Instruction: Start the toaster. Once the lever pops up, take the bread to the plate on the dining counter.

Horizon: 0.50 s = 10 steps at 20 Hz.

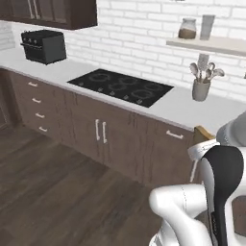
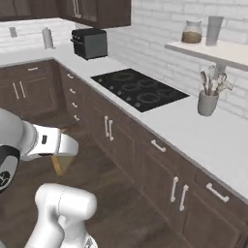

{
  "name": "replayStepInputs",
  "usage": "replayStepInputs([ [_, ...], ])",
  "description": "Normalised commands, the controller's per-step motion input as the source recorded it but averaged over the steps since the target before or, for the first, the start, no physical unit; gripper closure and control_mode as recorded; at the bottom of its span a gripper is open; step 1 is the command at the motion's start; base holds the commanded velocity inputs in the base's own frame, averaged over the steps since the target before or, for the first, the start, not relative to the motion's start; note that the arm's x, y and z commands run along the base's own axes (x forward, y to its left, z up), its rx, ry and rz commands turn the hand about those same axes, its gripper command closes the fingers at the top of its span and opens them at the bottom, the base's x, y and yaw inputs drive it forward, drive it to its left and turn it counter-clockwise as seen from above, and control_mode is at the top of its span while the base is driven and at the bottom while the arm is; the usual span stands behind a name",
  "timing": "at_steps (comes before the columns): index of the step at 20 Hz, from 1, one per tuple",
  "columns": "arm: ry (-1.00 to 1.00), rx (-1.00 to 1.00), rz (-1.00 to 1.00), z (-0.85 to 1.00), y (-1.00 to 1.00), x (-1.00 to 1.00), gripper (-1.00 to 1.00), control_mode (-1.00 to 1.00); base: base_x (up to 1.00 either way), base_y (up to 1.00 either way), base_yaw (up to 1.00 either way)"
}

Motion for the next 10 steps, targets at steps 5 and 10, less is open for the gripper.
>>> replayStepInputs([
  [5,0.00,0.00,0.00,0.00,0.00,0.00,1.00,1.00,-0.08,0.00,1.00],
  [10,0.00,0.00,0.00,0.00,0.00,0.00,1.00,1.00,-0.07,0.00,1.00],
])
